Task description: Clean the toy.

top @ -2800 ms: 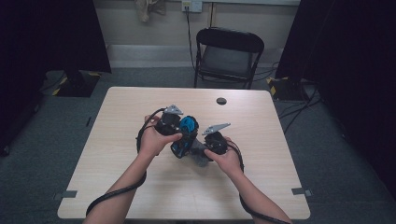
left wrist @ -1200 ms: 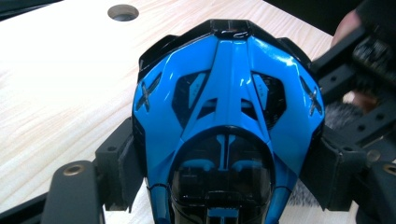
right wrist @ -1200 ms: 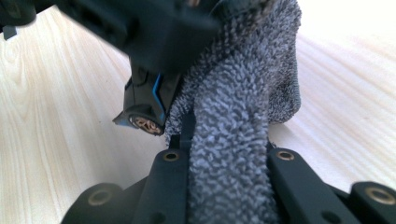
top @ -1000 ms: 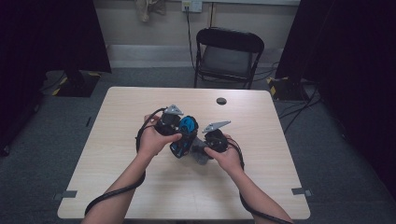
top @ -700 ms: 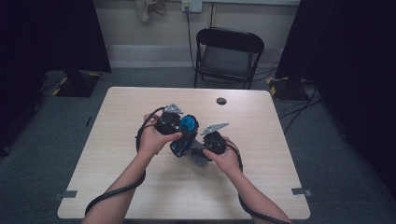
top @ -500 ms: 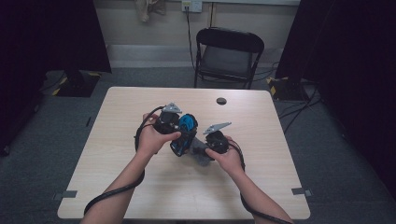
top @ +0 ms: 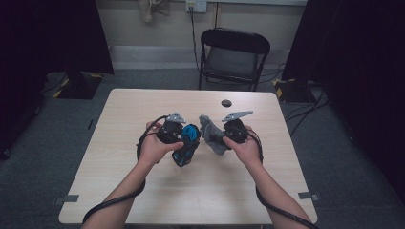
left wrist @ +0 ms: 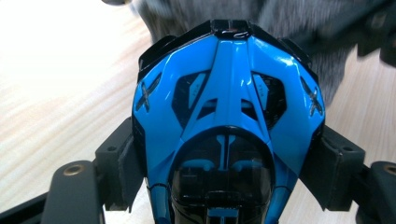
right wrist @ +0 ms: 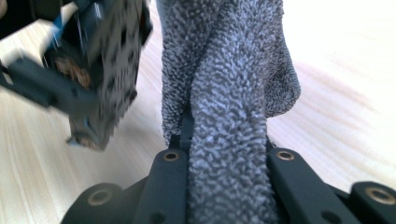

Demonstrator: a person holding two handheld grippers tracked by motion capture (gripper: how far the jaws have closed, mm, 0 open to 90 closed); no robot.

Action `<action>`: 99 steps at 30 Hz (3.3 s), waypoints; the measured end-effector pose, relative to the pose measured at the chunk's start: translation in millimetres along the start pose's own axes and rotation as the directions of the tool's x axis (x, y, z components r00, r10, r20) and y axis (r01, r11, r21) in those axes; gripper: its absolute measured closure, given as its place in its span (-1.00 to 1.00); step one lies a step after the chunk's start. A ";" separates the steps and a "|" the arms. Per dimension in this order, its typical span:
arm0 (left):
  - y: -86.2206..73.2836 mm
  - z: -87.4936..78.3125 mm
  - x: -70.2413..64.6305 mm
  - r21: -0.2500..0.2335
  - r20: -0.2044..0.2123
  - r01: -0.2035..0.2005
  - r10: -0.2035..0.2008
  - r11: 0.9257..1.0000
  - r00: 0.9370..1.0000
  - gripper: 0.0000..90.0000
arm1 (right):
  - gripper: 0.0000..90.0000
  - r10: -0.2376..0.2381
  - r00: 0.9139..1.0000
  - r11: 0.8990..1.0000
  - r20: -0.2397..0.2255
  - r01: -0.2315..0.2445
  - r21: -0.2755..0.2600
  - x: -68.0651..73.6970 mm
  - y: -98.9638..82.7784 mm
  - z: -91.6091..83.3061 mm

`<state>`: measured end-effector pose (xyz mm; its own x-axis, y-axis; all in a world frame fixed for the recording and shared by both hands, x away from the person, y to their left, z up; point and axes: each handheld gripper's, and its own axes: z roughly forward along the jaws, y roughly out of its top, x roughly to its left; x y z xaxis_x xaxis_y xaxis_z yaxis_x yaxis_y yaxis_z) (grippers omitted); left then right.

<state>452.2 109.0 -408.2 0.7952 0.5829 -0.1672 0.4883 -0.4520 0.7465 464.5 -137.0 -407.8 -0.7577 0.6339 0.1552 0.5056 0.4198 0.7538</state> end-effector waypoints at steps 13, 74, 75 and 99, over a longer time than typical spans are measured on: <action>3.1 9.1 -5.8 0.000 0.017 -0.006 0.006 1.000 1.000 -0.45 | 0.70 -0.033 0.998 0.999 -0.059 0.032 -0.016 18.0 8.1 10.4; 5.0 -32.7 14.9 -0.044 -0.064 0.010 -0.013 0.999 0.998 -0.45 | 0.69 0.020 1.000 0.998 0.019 -0.021 0.055 -10.2 -28.8 2.3; 3.7 -34.2 16.7 -0.037 -0.070 0.009 -0.012 0.999 0.997 -0.45 | 0.69 0.026 0.999 0.998 0.026 -0.027 0.051 -12.6 -29.4 -0.5; -42.6 -60.4 60.4 0.010 -0.175 0.115 -0.111 0.993 0.978 -0.45 | 0.69 0.111 0.982 0.992 0.152 -0.118 0.038 -56.1 -50.4 -34.3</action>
<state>457.7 204.2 -411.1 0.6606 0.7386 -0.1342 0.5798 -0.3886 0.7161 467.4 -215.9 -432.6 -0.6257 0.7675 0.1391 0.6065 0.3666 0.7055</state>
